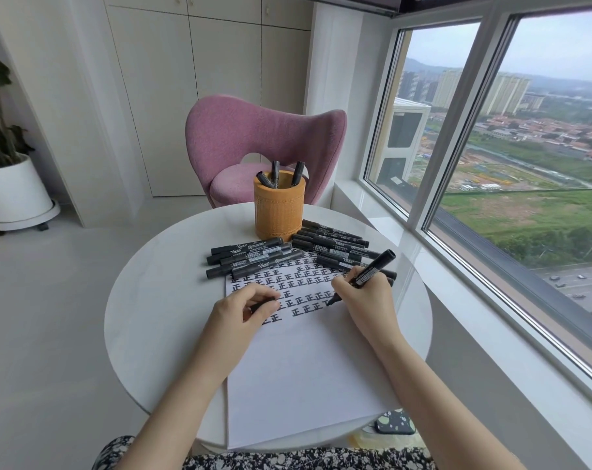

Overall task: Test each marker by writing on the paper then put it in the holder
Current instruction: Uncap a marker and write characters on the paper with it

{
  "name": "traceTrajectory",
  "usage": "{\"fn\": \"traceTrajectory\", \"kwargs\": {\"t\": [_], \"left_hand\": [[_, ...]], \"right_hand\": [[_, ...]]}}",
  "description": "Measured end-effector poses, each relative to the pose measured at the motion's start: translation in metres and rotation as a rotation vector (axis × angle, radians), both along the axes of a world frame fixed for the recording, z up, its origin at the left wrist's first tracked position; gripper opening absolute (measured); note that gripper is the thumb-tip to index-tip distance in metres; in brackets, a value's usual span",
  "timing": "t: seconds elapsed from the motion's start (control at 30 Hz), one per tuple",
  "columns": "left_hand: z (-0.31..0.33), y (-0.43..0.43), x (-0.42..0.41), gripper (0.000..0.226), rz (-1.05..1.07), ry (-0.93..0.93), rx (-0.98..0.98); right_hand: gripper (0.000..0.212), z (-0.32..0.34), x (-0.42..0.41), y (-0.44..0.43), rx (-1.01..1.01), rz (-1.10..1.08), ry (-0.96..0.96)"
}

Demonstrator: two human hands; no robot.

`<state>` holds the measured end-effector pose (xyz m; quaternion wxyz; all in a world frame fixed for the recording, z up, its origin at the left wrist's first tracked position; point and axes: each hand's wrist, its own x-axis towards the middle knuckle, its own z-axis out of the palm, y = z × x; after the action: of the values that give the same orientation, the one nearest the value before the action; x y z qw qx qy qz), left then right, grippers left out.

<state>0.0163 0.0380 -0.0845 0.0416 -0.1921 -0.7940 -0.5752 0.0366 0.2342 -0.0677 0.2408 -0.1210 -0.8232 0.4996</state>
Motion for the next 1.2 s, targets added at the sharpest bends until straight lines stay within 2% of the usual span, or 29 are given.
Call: {"fn": "traceTrajectory", "kwargs": {"t": [0.63,0.93,1.2], "left_hand": [[-0.0001,-0.0003,0.0001,0.010,0.010,0.002,-0.024],[-0.0009,-0.0002,-0.0006,0.009,0.003,0.007,-0.022],[0.0001,-0.0002,-0.0002,0.009,0.002,0.007,-0.025]], "right_hand": [[0.027,0.0009,0.0004,0.0005,-0.046,-0.016,0.016],[0.036,-0.0011,0.0003,-0.0003,-0.023,0.030,0.010],[0.029,-0.0007,0.0009,-0.0005,-0.001,0.027,0.004]]}}
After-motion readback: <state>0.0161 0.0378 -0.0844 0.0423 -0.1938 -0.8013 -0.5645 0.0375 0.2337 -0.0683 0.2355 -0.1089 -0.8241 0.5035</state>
